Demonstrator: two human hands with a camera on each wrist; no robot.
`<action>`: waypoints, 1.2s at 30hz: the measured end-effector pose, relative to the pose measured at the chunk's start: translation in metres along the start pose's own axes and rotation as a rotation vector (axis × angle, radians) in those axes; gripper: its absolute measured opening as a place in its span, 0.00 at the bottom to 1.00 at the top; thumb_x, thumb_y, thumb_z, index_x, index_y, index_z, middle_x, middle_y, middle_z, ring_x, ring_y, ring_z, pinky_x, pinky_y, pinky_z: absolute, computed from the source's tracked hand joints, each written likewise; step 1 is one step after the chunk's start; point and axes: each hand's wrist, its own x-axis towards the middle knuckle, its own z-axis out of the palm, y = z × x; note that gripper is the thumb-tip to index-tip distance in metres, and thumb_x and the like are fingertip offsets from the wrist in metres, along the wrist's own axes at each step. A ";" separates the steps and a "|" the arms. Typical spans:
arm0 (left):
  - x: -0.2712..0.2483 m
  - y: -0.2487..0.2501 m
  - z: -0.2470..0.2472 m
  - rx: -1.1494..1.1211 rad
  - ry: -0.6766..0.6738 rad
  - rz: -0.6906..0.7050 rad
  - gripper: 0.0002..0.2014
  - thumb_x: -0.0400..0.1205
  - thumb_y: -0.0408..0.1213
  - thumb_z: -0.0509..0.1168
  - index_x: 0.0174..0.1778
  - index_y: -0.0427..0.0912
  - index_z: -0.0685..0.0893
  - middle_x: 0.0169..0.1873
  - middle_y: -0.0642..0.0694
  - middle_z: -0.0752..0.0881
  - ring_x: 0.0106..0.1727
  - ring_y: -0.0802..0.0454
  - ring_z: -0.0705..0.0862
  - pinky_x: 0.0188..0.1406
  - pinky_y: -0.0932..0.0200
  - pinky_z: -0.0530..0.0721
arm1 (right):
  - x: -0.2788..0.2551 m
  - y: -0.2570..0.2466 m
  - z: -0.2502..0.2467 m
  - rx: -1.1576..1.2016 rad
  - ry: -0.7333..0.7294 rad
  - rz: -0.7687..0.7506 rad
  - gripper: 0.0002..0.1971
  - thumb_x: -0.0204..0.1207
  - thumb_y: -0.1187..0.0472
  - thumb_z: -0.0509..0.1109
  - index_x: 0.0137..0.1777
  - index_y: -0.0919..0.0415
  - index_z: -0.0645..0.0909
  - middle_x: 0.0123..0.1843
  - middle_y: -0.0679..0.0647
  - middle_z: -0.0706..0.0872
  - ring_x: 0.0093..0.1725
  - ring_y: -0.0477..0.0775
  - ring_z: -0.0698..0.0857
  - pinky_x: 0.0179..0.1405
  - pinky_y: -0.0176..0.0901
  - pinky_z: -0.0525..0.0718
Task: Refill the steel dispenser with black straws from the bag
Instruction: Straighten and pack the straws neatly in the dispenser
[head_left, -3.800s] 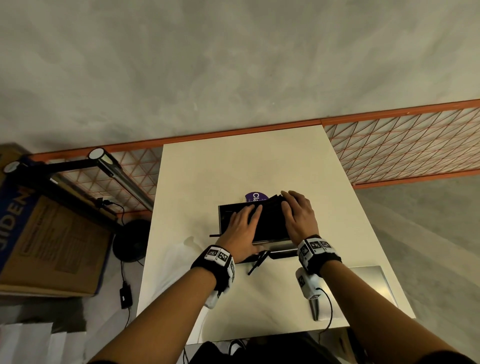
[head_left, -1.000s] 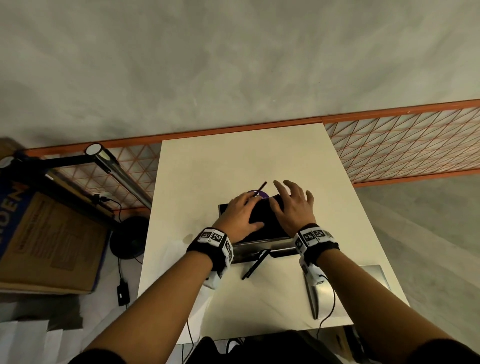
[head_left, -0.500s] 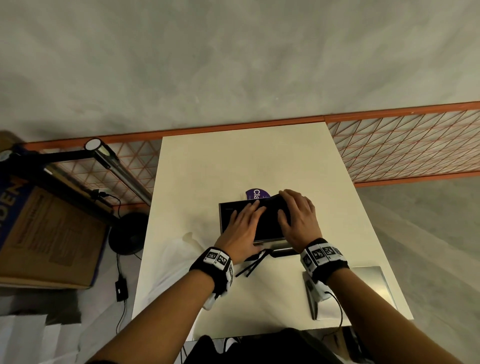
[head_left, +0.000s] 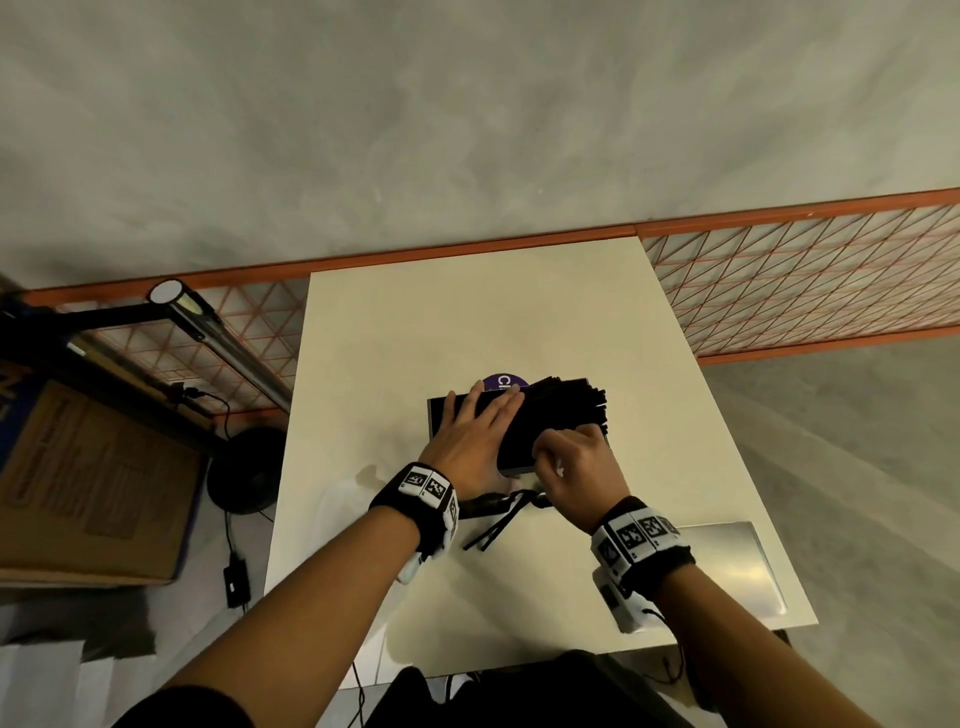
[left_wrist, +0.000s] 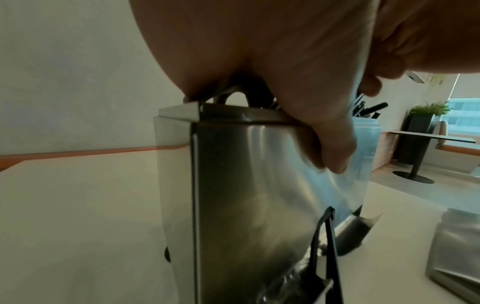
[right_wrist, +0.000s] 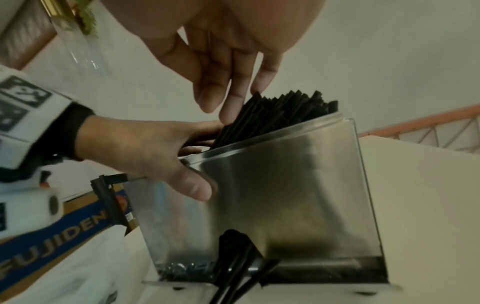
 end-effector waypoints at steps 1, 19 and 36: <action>0.002 -0.001 -0.001 0.028 -0.001 0.004 0.61 0.70 0.70 0.70 0.90 0.53 0.40 0.90 0.53 0.45 0.89 0.37 0.44 0.86 0.28 0.46 | -0.001 -0.001 0.000 -0.002 0.016 -0.003 0.09 0.76 0.61 0.59 0.37 0.57 0.79 0.30 0.46 0.81 0.28 0.50 0.76 0.44 0.48 0.75; 0.035 -0.020 -0.032 0.062 -0.121 -0.039 0.60 0.68 0.74 0.70 0.90 0.59 0.46 0.90 0.51 0.47 0.89 0.40 0.51 0.87 0.36 0.54 | -0.040 0.033 0.103 0.965 -0.393 1.436 0.23 0.72 0.41 0.76 0.59 0.57 0.82 0.57 0.53 0.85 0.55 0.57 0.84 0.59 0.60 0.83; 0.031 -0.017 -0.028 0.022 -0.121 -0.050 0.60 0.69 0.72 0.72 0.90 0.58 0.46 0.90 0.52 0.46 0.90 0.40 0.48 0.87 0.34 0.51 | -0.047 0.030 0.133 0.748 -0.148 1.406 0.19 0.78 0.48 0.69 0.39 0.64 0.88 0.35 0.58 0.92 0.40 0.63 0.92 0.46 0.67 0.90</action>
